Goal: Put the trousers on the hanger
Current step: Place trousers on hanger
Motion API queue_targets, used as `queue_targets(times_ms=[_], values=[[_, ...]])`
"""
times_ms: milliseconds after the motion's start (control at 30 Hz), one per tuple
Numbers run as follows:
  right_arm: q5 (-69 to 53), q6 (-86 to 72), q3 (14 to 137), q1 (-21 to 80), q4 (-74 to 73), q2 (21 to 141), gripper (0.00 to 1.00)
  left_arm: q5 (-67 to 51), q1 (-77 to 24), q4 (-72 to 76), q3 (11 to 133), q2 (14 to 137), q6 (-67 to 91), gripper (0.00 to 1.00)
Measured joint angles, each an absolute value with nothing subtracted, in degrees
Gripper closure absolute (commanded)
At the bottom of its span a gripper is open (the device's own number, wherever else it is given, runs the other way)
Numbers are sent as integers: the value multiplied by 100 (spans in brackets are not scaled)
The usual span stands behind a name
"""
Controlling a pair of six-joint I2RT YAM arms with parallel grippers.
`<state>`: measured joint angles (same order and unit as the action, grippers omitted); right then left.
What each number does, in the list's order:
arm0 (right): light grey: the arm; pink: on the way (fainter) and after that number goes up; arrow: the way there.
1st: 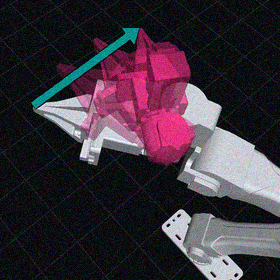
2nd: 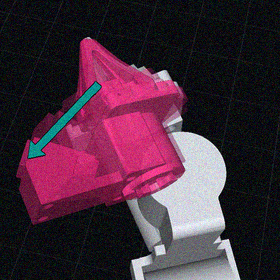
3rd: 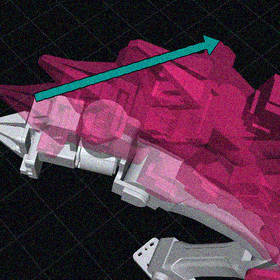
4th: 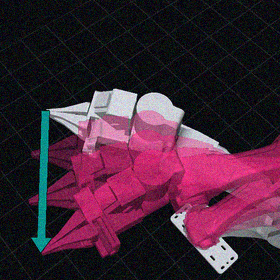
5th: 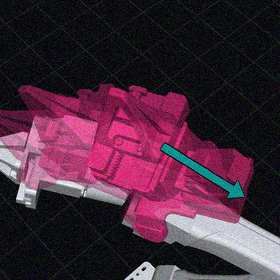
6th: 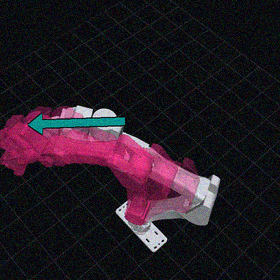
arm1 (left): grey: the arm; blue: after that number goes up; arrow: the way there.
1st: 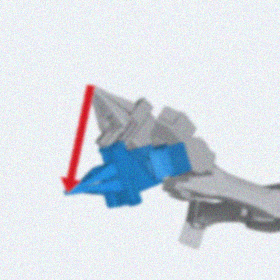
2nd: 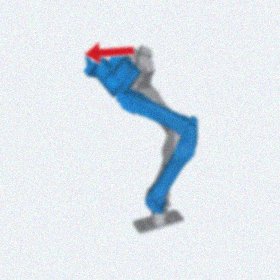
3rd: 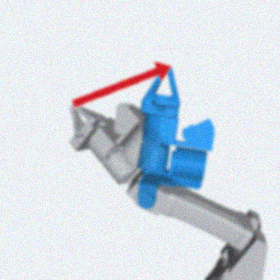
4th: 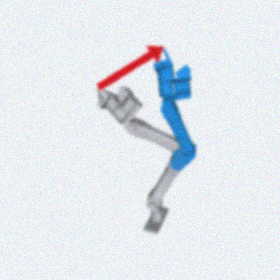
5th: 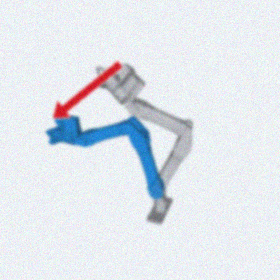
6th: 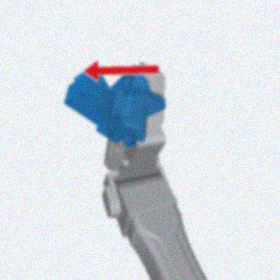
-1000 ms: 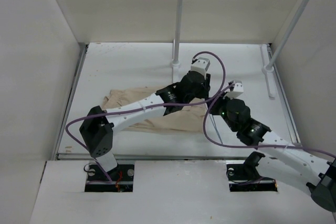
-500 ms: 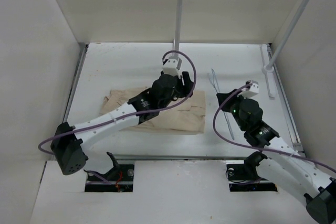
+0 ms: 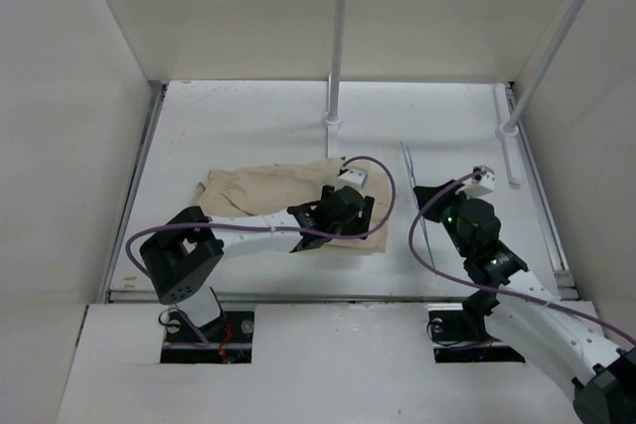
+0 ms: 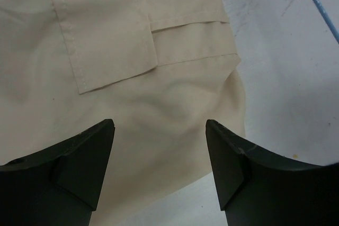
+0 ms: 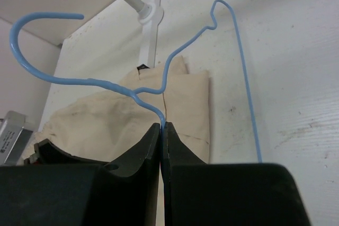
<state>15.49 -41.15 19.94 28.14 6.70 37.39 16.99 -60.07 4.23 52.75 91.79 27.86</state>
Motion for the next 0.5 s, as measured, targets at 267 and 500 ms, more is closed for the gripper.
queue_targets(times_ms=[267, 500], values=[[1435, -4200, 1918, 2714, 729, 3439, 94, 1629, -6132, 829, 5013, 9205, 2521, 30], [1341, -4213, 1868, 2665, 729, 3301, 94, 1660, -6416, 998, 4160, 8521, 2147, 28]])
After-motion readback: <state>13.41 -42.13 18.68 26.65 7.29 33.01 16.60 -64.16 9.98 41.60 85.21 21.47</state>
